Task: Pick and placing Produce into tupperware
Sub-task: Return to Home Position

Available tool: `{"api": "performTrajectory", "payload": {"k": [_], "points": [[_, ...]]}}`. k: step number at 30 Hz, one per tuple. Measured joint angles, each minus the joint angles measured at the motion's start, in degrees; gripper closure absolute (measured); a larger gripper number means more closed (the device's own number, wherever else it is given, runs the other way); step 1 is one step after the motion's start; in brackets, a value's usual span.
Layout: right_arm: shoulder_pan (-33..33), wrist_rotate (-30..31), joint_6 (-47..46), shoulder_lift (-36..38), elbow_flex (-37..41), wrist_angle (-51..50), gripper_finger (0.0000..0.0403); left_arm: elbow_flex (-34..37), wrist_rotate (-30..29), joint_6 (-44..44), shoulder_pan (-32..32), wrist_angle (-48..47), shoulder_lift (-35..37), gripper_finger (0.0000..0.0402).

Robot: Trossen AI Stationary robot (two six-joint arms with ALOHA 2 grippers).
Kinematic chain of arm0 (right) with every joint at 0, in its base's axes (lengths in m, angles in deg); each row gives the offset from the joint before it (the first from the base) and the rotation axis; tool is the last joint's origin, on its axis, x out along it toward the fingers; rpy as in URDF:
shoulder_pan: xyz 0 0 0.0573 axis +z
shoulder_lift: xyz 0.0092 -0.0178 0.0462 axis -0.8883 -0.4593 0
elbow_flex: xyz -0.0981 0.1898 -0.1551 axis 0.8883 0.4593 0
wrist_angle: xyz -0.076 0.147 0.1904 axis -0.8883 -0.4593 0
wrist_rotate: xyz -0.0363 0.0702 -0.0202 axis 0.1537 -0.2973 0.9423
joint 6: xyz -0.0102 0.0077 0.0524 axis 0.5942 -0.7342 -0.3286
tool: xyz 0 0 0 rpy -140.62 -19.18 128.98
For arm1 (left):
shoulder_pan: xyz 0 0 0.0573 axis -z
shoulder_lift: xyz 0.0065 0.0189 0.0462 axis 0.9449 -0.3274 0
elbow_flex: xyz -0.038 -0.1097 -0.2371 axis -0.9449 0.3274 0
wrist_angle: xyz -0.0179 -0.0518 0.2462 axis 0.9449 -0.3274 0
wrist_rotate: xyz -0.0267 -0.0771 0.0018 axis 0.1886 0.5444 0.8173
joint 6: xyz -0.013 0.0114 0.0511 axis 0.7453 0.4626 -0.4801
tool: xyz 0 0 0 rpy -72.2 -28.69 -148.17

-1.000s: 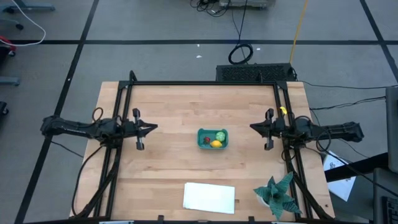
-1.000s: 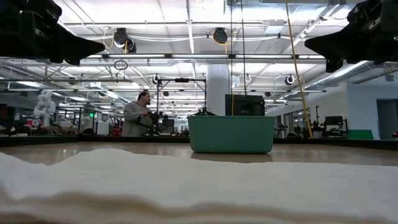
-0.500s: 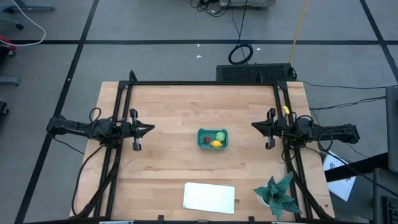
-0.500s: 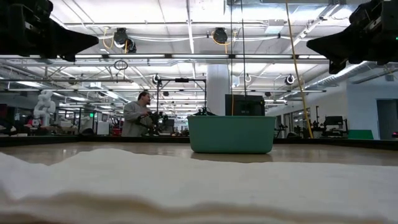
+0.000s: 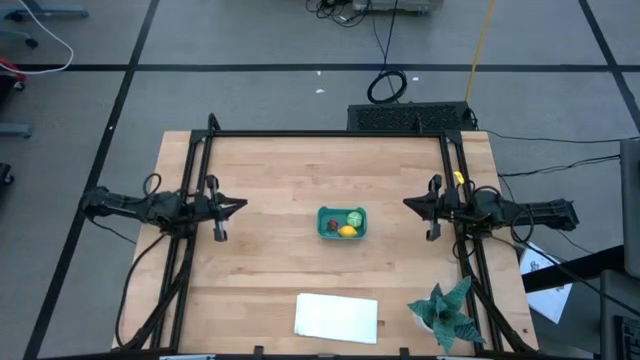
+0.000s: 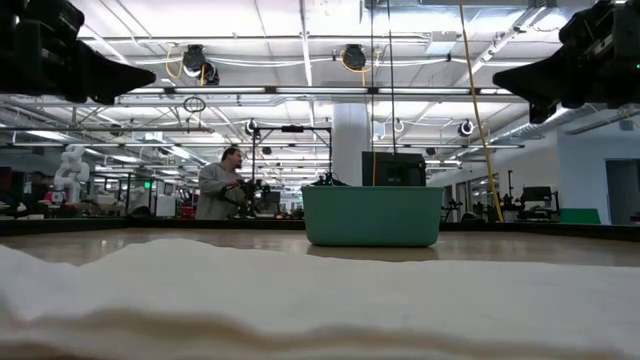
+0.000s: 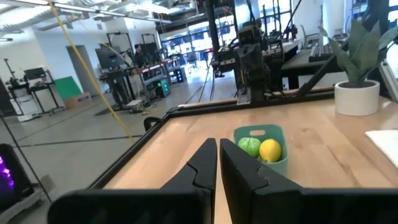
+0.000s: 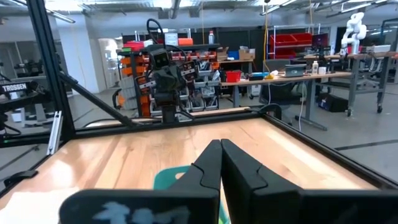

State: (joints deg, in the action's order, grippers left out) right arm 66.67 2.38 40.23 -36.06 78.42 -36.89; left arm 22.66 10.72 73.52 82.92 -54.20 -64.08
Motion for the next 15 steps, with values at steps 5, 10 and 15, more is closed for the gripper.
{"api": "performTrajectory", "payload": {"k": [5, 10, 15], "points": [[0.0, 0.0, -0.4, 0.0, 0.0, -0.5, 0.0403, 0.0, -0.3, 0.5, 0.0, -0.4, 0.0, 0.0376], [0.0, -0.2, -0.8, 0.0, 0.0, -0.6, 0.0403, 0.0, 0.1, 1.1, 0.0, -0.4, 0.0, 0.0376], [0.0, -0.2, -0.5, 0.0, 0.0, -0.6, 0.0403, 0.0, 0.4, 2.3, 0.0, -0.4, -0.1, 0.0376]]}}
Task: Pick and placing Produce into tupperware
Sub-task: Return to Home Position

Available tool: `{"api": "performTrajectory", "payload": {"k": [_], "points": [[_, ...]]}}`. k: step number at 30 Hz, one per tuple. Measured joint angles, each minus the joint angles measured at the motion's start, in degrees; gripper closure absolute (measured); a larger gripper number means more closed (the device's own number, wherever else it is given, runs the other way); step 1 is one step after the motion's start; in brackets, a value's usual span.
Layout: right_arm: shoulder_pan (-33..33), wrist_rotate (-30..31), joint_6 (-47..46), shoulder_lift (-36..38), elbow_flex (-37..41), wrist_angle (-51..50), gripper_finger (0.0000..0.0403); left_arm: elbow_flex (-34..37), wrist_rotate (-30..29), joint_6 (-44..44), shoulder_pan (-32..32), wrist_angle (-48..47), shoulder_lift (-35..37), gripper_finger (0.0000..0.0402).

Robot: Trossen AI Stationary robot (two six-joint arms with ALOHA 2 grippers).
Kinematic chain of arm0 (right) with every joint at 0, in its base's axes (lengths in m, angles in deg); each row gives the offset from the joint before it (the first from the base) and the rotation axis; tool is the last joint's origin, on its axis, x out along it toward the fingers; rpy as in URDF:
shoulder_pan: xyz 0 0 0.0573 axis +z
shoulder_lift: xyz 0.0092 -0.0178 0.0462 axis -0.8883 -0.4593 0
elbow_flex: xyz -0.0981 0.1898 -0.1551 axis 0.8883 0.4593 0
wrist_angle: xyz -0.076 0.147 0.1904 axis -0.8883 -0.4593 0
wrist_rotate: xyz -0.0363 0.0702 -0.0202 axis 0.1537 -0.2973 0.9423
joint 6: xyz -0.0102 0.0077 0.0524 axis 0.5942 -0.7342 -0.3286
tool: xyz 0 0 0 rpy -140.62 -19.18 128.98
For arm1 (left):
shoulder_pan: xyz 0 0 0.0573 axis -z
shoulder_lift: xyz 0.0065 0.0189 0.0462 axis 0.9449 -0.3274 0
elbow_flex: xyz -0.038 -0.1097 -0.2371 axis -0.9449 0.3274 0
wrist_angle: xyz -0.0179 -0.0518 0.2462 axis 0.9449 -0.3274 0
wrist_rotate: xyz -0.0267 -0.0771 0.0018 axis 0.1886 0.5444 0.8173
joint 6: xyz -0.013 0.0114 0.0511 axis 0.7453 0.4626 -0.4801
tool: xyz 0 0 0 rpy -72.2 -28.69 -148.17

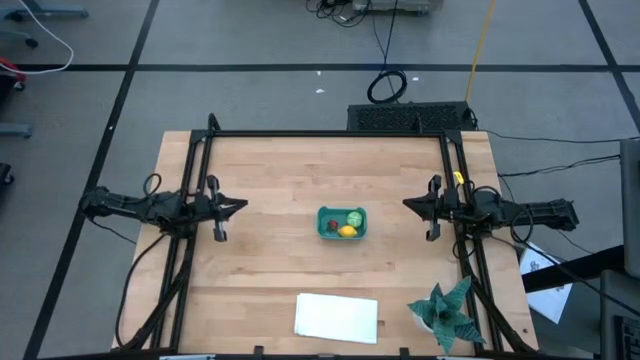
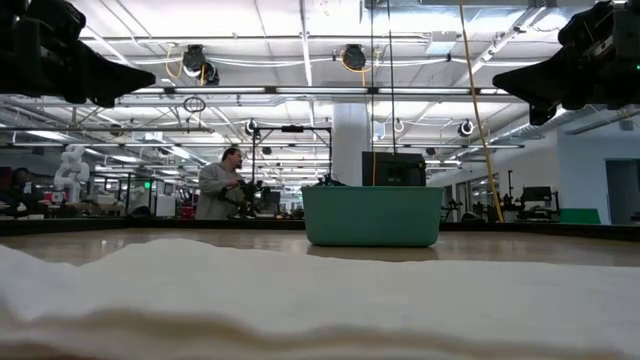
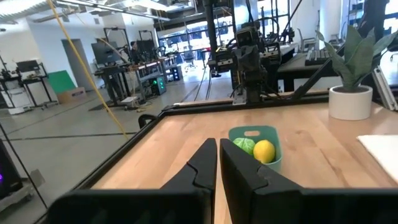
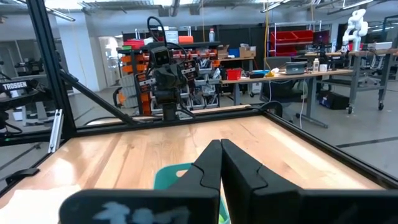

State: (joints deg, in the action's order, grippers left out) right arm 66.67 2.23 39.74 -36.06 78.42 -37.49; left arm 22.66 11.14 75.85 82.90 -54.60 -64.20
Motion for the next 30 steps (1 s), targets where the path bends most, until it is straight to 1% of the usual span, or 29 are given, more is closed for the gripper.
{"api": "performTrajectory", "payload": {"k": [6, 30], "points": [[0.0, 0.0, -0.1, 0.0, 0.0, 0.0, 0.0403, 0.0, 0.1, 1.8, 0.0, 0.0, 0.0, 0.0376], [0.0, 0.0, -0.3, 0.0, 0.0, 0.0, 0.0403, 0.0, 0.0, 0.5, 0.0, 0.1, 0.0, 0.0376]]}}
